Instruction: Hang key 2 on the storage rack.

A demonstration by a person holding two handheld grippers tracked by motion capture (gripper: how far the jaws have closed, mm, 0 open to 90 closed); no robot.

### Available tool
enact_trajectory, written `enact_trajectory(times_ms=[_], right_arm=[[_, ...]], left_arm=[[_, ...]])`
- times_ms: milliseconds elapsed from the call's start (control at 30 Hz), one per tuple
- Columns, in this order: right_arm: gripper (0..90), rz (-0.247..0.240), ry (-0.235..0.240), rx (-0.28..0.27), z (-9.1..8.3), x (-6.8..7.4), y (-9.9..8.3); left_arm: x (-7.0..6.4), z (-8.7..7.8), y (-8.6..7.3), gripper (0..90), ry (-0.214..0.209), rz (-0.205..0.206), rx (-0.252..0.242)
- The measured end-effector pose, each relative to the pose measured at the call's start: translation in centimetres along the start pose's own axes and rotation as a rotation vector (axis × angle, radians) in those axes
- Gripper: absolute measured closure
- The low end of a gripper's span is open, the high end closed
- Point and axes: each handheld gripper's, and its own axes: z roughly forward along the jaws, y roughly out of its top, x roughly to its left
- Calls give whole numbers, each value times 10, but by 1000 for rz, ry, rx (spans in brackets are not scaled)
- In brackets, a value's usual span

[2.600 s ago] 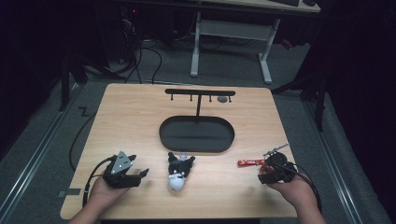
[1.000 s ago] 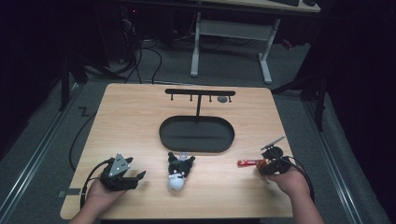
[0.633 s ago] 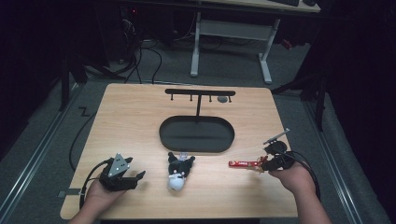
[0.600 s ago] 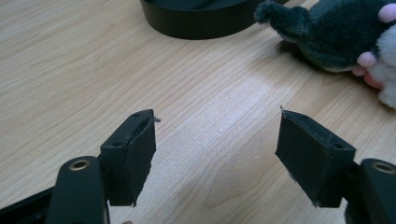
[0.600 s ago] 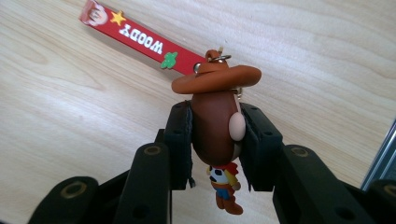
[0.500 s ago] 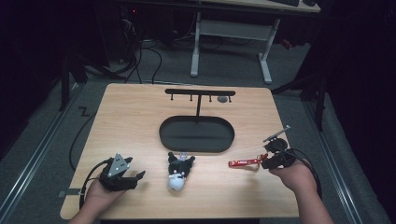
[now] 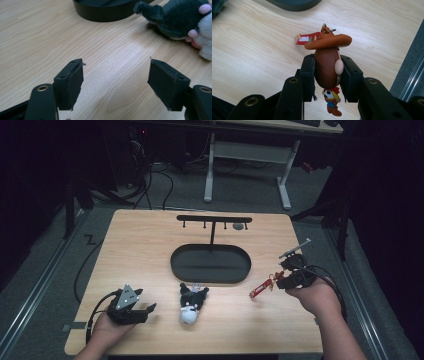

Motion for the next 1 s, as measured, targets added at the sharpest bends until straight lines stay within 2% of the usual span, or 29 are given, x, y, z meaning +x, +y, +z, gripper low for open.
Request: enact_trajectory(times_ms=[467, 667, 1000], right_arm=[[673, -21, 13, 16, -30, 15, 34], [674, -25, 21, 27, -30, 19, 42], [674, -19, 25, 12, -36, 24, 63]], left_arm=[[2, 0, 0, 287, -4, -6, -4], [1, -2, 0, 289, -12, -8, -7], [1, 1, 3, 285, -20, -9, -21]])
